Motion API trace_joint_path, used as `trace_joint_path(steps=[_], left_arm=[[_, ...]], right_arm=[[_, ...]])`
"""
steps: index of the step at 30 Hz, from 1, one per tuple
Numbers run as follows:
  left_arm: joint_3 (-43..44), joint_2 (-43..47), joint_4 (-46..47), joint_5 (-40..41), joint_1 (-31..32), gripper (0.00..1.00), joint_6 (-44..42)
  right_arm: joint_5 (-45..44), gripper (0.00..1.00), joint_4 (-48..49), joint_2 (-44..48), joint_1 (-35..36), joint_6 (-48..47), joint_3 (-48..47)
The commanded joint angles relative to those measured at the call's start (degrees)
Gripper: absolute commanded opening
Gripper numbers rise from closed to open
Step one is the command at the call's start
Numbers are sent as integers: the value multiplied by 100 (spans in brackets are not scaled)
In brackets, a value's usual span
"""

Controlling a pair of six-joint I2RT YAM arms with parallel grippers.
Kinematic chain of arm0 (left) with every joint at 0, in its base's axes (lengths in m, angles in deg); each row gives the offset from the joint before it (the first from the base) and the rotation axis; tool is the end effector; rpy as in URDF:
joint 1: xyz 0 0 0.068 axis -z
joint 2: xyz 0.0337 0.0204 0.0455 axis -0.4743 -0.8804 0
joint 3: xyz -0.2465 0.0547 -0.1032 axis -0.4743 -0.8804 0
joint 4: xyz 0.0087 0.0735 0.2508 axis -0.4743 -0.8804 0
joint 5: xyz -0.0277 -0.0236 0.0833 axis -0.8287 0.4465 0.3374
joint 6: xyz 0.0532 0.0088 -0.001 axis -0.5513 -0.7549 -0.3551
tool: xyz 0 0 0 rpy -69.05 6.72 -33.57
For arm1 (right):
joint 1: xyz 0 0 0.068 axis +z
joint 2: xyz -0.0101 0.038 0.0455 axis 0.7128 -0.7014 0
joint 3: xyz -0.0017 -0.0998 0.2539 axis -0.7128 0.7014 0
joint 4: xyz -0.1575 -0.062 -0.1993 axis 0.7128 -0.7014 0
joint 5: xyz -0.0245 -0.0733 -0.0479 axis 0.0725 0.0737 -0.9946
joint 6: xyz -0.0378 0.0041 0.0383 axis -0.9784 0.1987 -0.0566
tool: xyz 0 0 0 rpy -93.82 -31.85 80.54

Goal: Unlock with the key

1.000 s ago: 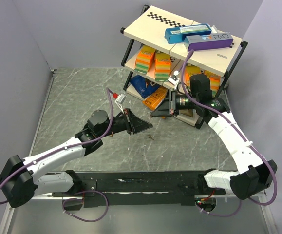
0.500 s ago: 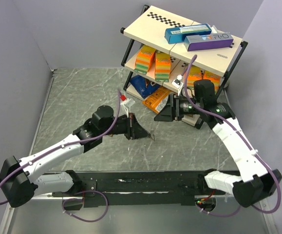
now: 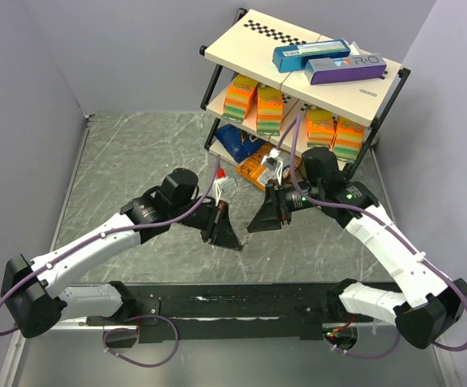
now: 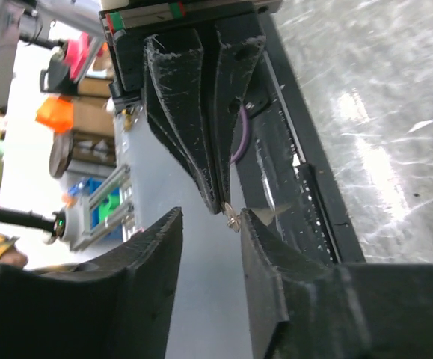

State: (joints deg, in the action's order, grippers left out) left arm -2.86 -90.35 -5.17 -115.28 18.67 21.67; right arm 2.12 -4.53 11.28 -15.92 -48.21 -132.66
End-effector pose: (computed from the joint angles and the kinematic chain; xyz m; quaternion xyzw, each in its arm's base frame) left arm 0.1560 -0.2055 0.3240 0.2835 0.7608 -0.5700 0.1260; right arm 0.1744 0.1338 0.3658 -0.3251 0.7356 0.5560 0.2098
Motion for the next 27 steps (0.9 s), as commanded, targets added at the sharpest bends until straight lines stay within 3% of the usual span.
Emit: trace_joint_path(steps=[1, 15, 27], left_arm=[[277, 9, -210, -406, 22, 1, -294], [277, -26, 106, -565, 22, 1, -189], [216, -61, 466, -407, 13, 1, -75]], right_arm=[[445, 42, 45, -98, 131, -255, 24], [815, 36, 133, -335, 245, -316, 287], [972, 24, 212, -309, 263, -272, 349]])
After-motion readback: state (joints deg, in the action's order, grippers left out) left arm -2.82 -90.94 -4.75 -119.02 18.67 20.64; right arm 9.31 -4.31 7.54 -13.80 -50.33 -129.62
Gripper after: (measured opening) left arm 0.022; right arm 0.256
